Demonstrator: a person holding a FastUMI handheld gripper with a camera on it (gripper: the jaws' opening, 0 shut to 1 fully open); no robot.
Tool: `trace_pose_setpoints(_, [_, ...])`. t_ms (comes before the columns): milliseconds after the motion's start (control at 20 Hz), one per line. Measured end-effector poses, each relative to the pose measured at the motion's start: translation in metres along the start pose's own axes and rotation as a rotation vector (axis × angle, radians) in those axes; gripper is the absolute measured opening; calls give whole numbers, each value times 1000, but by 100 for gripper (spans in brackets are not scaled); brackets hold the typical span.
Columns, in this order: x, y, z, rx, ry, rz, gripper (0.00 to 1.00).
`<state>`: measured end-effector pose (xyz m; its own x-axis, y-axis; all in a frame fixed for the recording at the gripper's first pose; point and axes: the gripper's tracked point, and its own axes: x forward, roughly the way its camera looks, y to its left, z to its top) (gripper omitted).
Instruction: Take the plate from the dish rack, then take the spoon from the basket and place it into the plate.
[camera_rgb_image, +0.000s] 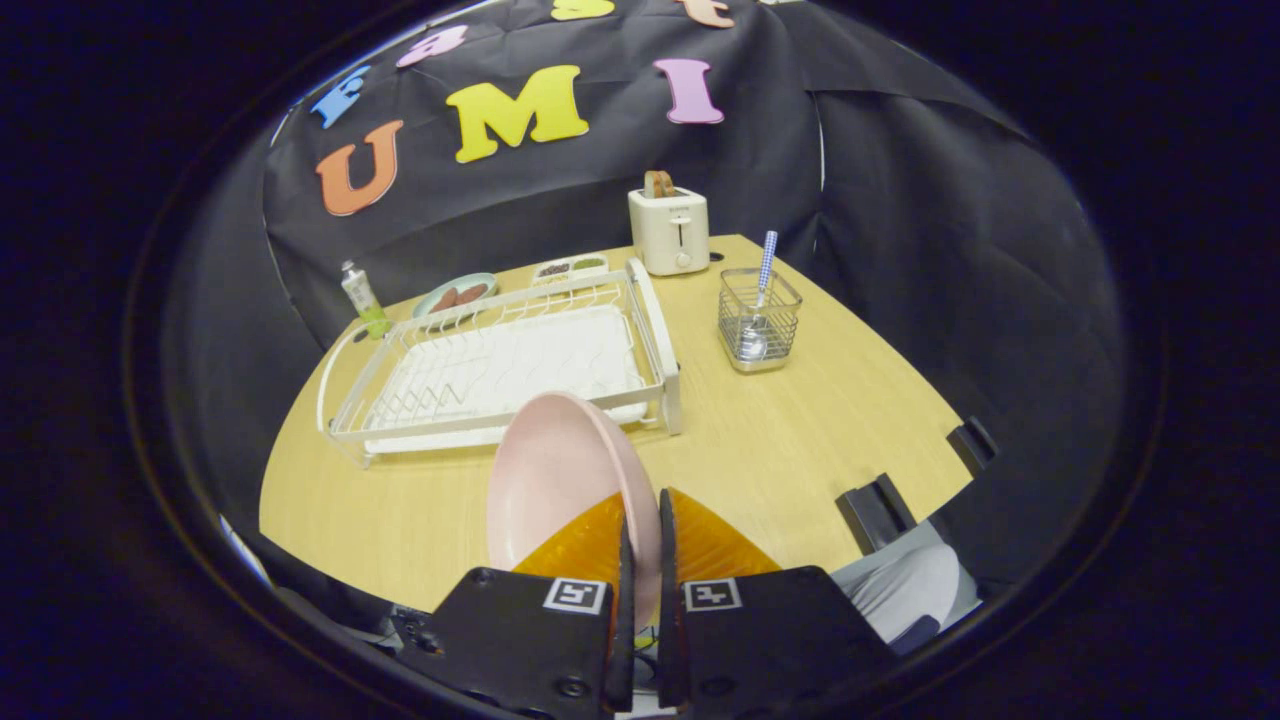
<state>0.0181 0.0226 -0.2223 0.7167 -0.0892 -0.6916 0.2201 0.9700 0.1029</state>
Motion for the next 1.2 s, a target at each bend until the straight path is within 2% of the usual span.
trace_pose_setpoints(250, [1,-7,-4,-31,-28,-14,18])
trace_pose_setpoints(400, [1,-8,12,-32,-121,16,21])
trace_pose_setpoints(450, [-2,-11,15,-35,-152,16,35])
trace_pose_setpoints(550, [0,-11,19,-54,-184,32,57])
trace_pose_setpoints(700, [0,-12,19,-74,-195,62,78])
trace_pose_setpoints(750, [3,-12,19,-74,-206,70,79])
trace_pose_setpoints(950, [37,-18,-22,-136,-57,67,85])
trace_pose_setpoints(1200, [37,-30,4,-76,-154,74,84])
